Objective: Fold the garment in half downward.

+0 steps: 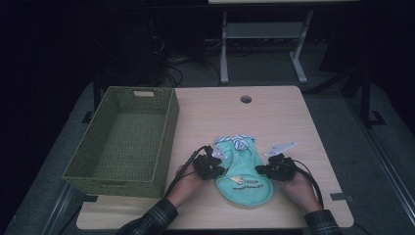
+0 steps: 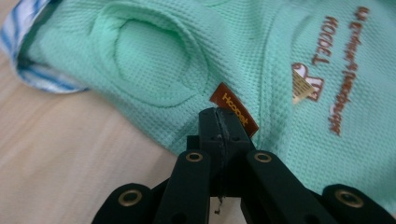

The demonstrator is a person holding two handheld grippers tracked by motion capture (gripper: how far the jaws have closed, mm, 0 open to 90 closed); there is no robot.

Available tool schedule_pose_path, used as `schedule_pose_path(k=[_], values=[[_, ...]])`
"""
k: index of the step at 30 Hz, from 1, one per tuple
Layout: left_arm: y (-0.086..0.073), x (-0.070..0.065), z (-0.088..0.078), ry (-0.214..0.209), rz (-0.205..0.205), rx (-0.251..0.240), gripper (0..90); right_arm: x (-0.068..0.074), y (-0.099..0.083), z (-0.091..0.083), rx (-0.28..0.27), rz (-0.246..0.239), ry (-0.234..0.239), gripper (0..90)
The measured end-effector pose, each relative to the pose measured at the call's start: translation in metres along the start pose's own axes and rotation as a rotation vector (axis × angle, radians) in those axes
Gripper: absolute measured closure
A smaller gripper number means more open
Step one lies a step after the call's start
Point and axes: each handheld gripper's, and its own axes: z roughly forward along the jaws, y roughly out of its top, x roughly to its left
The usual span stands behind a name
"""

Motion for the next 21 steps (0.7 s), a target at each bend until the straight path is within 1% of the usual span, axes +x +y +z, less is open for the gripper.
schedule_pose_path(k=[2,3,4,5,6,7,8,9,10,11,15,17,18,19,20,21], values=[[0.0,-0.002,0.0,-0.007,0.003,0.001,89.4,-0.001,0.0,0.0,-0.002,0.001,-0.001,90.0],[-0.001,-0.004,0.0,-0.015,0.007,0.0,89.4,-0.001,0.0,0.0,0.0,0.009,0.001,90.0],[-0.001,-0.006,0.0,-0.022,0.007,-0.004,89.4,-0.003,0.0,0.0,-0.001,0.001,-0.007,90.0],[-0.001,-0.009,0.0,-0.041,0.011,-0.002,89.4,-0.004,0.0,0.0,-0.006,0.01,-0.014,90.0],[-0.001,-0.009,0.0,-0.041,0.011,-0.002,89.4,-0.004,0.0,0.0,-0.006,0.01,-0.014,90.0],[-0.001,-0.011,0.0,-0.05,0.013,-0.003,89.4,-0.004,0.0,0.0,-0.006,0.007,-0.019,89.9],[-0.001,-0.013,0.0,-0.063,0.012,-0.005,89.4,-0.005,0.0,0.0,-0.009,0.01,-0.02,89.9],[-0.001,-0.017,0.002,-0.09,-0.003,-0.017,89.4,-0.007,-0.001,-0.001,-0.012,0.014,-0.03,89.9],[-0.001,-0.018,0.001,-0.103,0.007,-0.007,89.4,-0.008,-0.001,-0.001,-0.012,0.012,-0.031,90.0],[-0.001,-0.02,0.002,-0.112,-0.002,-0.016,89.4,-0.008,-0.001,-0.001,-0.012,0.012,-0.035,89.9],[0.0,-0.021,0.001,-0.111,0.003,-0.012,89.3,-0.01,-0.002,-0.001,-0.017,0.012,-0.042,89.9],[0.001,-0.015,-0.002,-0.086,-0.011,-0.027,86.3,-0.01,-0.002,-0.001,-0.019,0.003,-0.04,89.9],[0.001,-0.015,-0.002,-0.086,-0.011,-0.027,85.4,-0.01,-0.002,-0.001,-0.019,0.003,-0.04,89.9],[0.003,-0.007,-0.007,-0.06,-0.027,-0.047,84.2,-0.011,-0.002,-0.001,-0.02,0.003,-0.038,89.9],[0.004,-0.003,-0.01,-0.046,-0.037,-0.056,83.0,-0.011,-0.002,-0.001,-0.02,0.003,-0.039,89.9],[0.004,-0.003,-0.01,-0.046,-0.037,-0.056,81.0,-0.01,-0.002,-0.001,-0.021,0.003,-0.039,89.9]])
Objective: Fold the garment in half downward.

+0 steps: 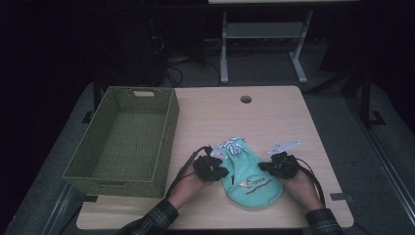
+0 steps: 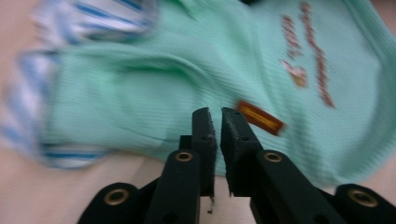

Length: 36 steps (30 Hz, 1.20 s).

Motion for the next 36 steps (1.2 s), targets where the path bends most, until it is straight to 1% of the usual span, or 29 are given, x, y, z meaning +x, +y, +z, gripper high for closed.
schedule_pose_path(k=[1,2,3,4,5,6,8,11,12,13,14,15,17,18,19,20,23,24,25,27,31,32,33,34,35,36], values=[[0.002,0.006,-0.003,0.021,-0.012,-0.012,81.0,0.0,0.0,0.0,0.0,0.0,0.0,89.9],[0.006,0.015,-0.007,0.049,-0.021,-0.012,74.5,0.0,0.0,0.0,0.001,0.0,0.0,89.9],[0.006,0.015,-0.007,0.049,-0.021,-0.012,73.2,0.0,0.0,0.0,0.001,0.001,0.001,89.9],[0.007,0.019,-0.008,0.069,-0.03,-0.019,71.5,0.0,0.0,0.0,0.001,0.001,0.002,89.9],[0.009,0.027,-0.01,0.091,-0.051,-0.028,69.7,0.0,0.0,0.0,0.0,0.0,0.002,89.9],[0.009,0.027,-0.01,0.091,-0.051,-0.028,68.4,0.0,0.0,0.0,0.0,0.0,0.002,89.9],[0.013,0.036,-0.012,0.135,-0.05,-0.031,65.7,0.0,0.0,0.0,0.0,0.0,0.001,89.9],[0.017,0.045,-0.012,0.177,-0.052,-0.029,63.0,0.0,0.0,0.0,-0.001,-0.002,0.003,89.9],[0.017,0.045,-0.012,0.177,-0.052,-0.029,61.7,0.0,0.0,0.0,0.0,0.0,0.003,89.9],[0.018,0.048,-0.01,0.187,-0.061,-0.026,61.7,0.0,0.0,0.0,0.0,0.0,0.003,89.9],[0.019,0.053,-0.009,0.195,-0.065,-0.024,58.7,0.0,0.0,0.0,0.0,-0.002,0.002,89.9],[0.018,0.058,-0.005,0.198,-0.086,-0.024,57.7,0.0,0.0,0.0,0.0,-0.002,0.002,89.9],[0.018,0.061,-0.002,0.195,-0.093,-0.016,55.7,0.0,0.0,0.0,0.0,-0.002,0.002,89.9],[0.015,0.063,0.003,0.192,-0.105,0.006,55.5,0.0,0.0,0.0,-0.002,-0.003,0.003,89.9],[0.015,0.063,0.003,0.192,-0.105,0.006,55.1,0.0,0.0,0.0,-0.002,-0.003,0.003,89.9],[0.013,0.065,0.008,0.184,-0.107,0.028,55.1,-0.001,-0.001,0.0,-0.003,-0.002,0.005,89.9],[0.011,0.065,0.012,0.187,-0.105,0.042,55.3,-0.001,0.0,0.0,-0.003,-0.004,0.005,89.9],[0.01,0.065,0.012,0.184,-0.099,0.059,55.7,0.0,0.0,0.0,-0.001,-0.004,0.004,89.9],[0.01,0.065,0.012,0.184,-0.099,0.059,56.2,0.0,0.0,0.0,-0.001,-0.004,0.003,89.9],[0.009,0.066,0.014,0.181,-0.094,0.064,58.9,0.0,0.0,0.0,-0.001,-0.004,0.003,89.9],[0.009,0.066,0.014,0.156,-0.103,0.059,66.0,0.0,0.0,0.0,-0.002,-0.003,0.004,89.9],[0.009,0.066,0.014,0.156,-0.103,0.059,69.3,0.0,0.0,0.0,-0.002,-0.003,0.004,89.9],[0.009,0.065,0.014,0.144,-0.099,0.057,73.9,-0.001,0.0,0.0,-0.001,-0.001,0.005,89.9],[0.009,0.065,0.014,0.144,-0.099,0.057,76.5,-0.001,0.0,0.0,-0.001,-0.001,0.005,89.9],[0.01,0.063,0.015,0.135,-0.099,0.063,79.0,0.0,0.0,0.0,0.001,0.001,0.003,89.9],[0.01,0.062,0.015,0.138,-0.103,0.061,80.3,0.0,0.0,0.0,0.002,0.001,0.002,90.0]])
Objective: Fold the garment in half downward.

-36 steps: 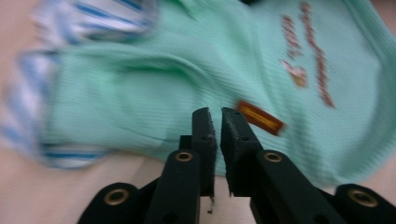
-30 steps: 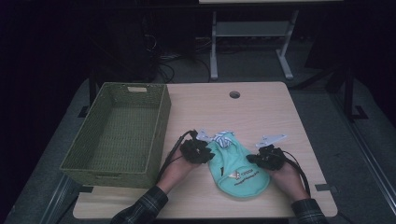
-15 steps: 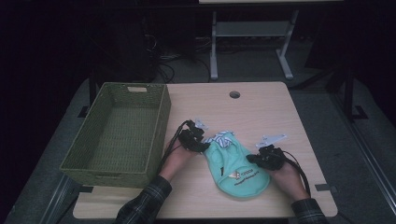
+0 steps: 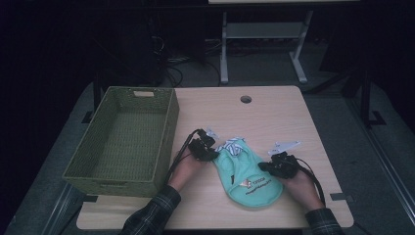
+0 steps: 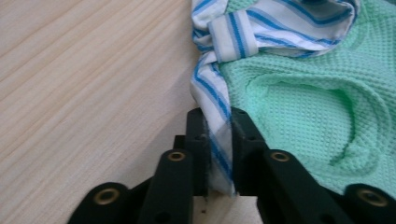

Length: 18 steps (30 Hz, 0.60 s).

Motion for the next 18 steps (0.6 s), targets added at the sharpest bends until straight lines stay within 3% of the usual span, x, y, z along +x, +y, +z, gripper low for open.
schedule_pose_path(k=[3,7,12,18], values=[[0.001,-0.001,0.0,0.01,0.009,0.008,81.6,0.001,0.0,0.0,0.002,0.0,-0.002,89.9],[0.0,-0.001,-0.002,0.006,-0.014,-0.005,82.0,0.003,0.004,-0.002,-0.017,0.0,0.004,90.0],[0.003,0.002,-0.015,0.015,-0.038,-0.082,82.1,0.018,0.02,0.003,-0.06,-0.017,0.057,90.0],[0.004,0.004,-0.027,0.015,-0.056,-0.142,82.1,0.031,0.029,0.025,-0.026,-0.055,0.094,90.0]])
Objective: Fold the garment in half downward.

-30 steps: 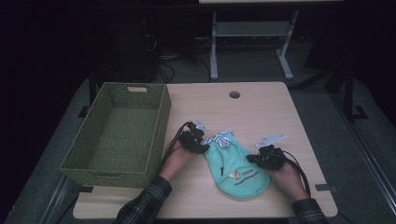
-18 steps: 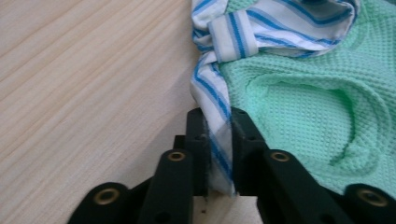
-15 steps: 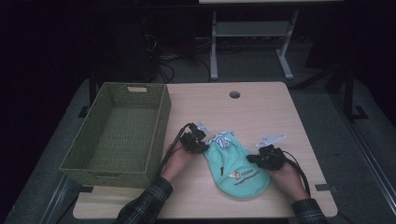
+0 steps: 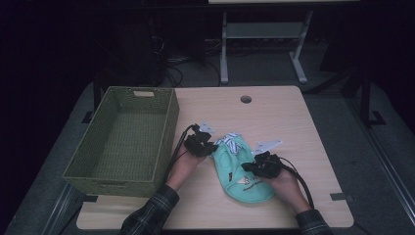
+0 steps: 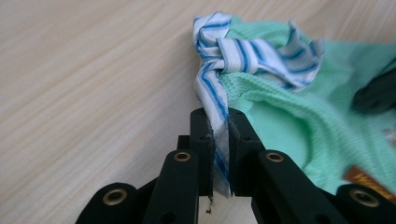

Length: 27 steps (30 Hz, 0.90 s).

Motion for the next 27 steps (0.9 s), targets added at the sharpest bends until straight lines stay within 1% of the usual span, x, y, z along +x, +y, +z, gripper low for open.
schedule_pose_path(k=[1,2,3,4,5,6,7,8,9,10,11,12,13,14,15,16,17,18,19,20,21,24,26,27], values=[[0.001,0.0,-0.002,-0.007,-0.011,-0.014,82.1,0.0,0.0,0.0,0.0,0.0,0.0,90.0],[0.002,0.0,-0.006,-0.009,-0.013,-0.031,82.1,0.003,0.001,0.006,0.017,-0.005,-0.002,90.0],[0.002,0.0,-0.006,-0.009,-0.013,-0.031,82.1,0.003,0.001,0.006,0.017,-0.005,-0.002,90.0],[0.005,0.0,-0.011,-0.016,-0.014,-0.049,82.1,0.004,0.003,0.01,0.014,-0.008,0.0,90.0],[0.005,0.0,-0.011,-0.016,-0.014,-0.049,82.1,0.004,0.003,0.01,0.014,-0.008,0.0,90.0],[0.007,-0.001,-0.017,-0.022,-0.017,-0.069,82.1,0.004,0.005,0.012,0.011,-0.011,-0.001,90.0],[0.007,-0.001,-0.017,-0.022,-0.017,-0.069,82.1,0.004,0.005,0.012,0.011,-0.011,-0.001,90.0],[0.009,-0.001,-0.022,-0.036,-0.014,-0.093,82.1,0.004,0.007,0.015,0.007,-0.003,-0.004,90.0],[0.009,-0.001,-0.022,-0.036,-0.014,-0.093,82.1,0.004,0.007,0.015,0.007,-0.003,-0.004,90.0],[0.01,-0.001,-0.026,-0.049,-0.023,-0.11,82.1,0.003,0.009,0.017,0.003,-0.001,-0.008,90.0],[0.01,-0.001,-0.026,-0.049,-0.023,-0.11,82.1,0.003,0.009,0.017,0.003,-0.001,-0.008,90.0],[0.011,-0.001,-0.029,-0.058,-0.033,-0.128,82.1,0.002,0.01,0.018,0.002,-0.003,-0.007,90.0],[0.011,0.0,-0.031,-0.06,-0.028,-0.128,82.1,0.002,0.012,0.019,0.001,-0.002,-0.013,90.0],[0.012,0.0,-0.033,-0.059,-0.037,-0.14,82.1,0.002,0.013,0.021,-0.003,-0.002,-0.015,90.0],[0.012,0.0,-0.036,-0.054,-0.035,-0.15,82.1,0.002,0.014,0.021,0.001,-0.006,-0.018,90.0],[0.013,0.0,-0.04,-0.041,-0.041,-0.166,82.2,0.002,0.018,0.02,0.014,-0.026,-0.044,89.9],[0.013,0.0,-0.04,-0.041,-0.041,-0.166,82.2,0.002,0.018,0.02,0.014,-0.026,-0.044,89.9],[0.014,0.002,-0.045,-0.026,-0.043,-0.177,82.2,0.001,0.018,0.012,-0.011,-0.012,-0.037,90.0],[0.014,0.002,-0.045,-0.026,-0.043,-0.177,82.2,0.001,0.018,0.012,-0.011,-0.012,-0.037,90.0],[0.014,0.005,-0.05,-0.01,-0.048,-0.189,82.2,0.0,0.016,0.004,-0.02,-0.007,-0.039,89.9],[0.014,0.007,-0.052,-0.005,-0.055,-0.195,82.2,0.0,0.014,0.001,-0.019,-0.004,-0.038,90.0],[0.013,0.007,-0.054,-0.004,-0.061,-0.202,82.2,0.002,0.007,-0.007,-0.019,-0.005,-0.032,89.9],[0.013,0.007,-0.055,-0.005,-0.054,-0.2,82.2,0.005,0.001,-0.011,0.005,-0.013,-0.027,89.9],[0.014,0.006,-0.055,-0.006,-0.055,-0.202,82.2,0.005,0.001,-0.011,0.005,-0.013,-0.027,89.9]])
